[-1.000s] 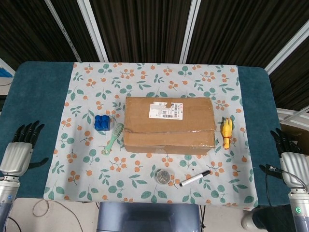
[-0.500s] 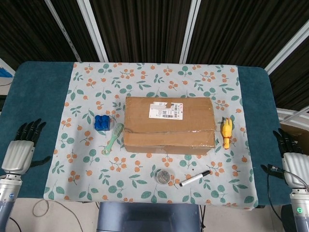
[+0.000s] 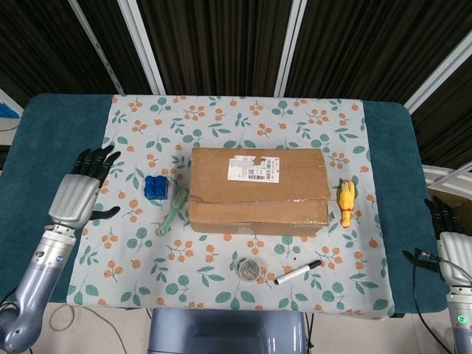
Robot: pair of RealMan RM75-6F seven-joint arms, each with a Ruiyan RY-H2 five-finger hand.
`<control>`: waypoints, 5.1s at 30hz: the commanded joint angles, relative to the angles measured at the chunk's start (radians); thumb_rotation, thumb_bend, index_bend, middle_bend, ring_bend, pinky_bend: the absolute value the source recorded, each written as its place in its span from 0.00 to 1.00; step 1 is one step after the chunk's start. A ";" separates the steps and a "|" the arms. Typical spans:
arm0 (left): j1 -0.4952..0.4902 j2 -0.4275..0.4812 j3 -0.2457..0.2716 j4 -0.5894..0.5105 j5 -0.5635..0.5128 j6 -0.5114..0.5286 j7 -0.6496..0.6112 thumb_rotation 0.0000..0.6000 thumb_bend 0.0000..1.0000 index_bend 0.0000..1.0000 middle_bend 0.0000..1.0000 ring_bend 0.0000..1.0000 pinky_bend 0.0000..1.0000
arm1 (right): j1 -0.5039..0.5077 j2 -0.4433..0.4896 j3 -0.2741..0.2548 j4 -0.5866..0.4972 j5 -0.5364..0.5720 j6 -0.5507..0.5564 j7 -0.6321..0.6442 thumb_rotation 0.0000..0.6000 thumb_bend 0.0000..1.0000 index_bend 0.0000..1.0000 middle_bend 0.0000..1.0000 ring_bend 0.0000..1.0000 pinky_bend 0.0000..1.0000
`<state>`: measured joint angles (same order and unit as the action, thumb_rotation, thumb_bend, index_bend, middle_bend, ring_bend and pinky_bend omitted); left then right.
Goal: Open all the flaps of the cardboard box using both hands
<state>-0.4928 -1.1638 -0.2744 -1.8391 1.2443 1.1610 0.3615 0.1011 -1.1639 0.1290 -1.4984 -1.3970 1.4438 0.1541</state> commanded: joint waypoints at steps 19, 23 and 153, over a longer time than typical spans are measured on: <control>-0.334 -0.180 -0.053 -0.028 -0.303 -0.143 0.277 1.00 0.05 0.00 0.00 0.00 0.00 | 0.001 0.008 0.013 -0.012 0.035 -0.031 0.035 1.00 0.08 0.00 0.00 0.00 0.19; -0.359 -0.192 -0.042 -0.022 -0.319 -0.142 0.294 1.00 0.06 0.00 0.00 0.00 0.00 | 0.001 0.008 0.015 -0.014 0.038 -0.034 0.038 1.00 0.09 0.00 0.00 0.00 0.19; 0.099 -0.121 0.218 0.369 0.141 0.237 -0.315 1.00 0.11 0.00 0.00 0.00 0.00 | 0.767 0.235 0.333 -0.016 0.661 -1.032 0.134 1.00 0.94 0.18 0.16 0.13 0.23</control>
<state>-0.3943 -1.2843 -0.0556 -1.4709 1.3846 1.3980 0.0475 0.8243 -0.9042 0.4734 -1.5494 -0.7737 0.4495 0.2881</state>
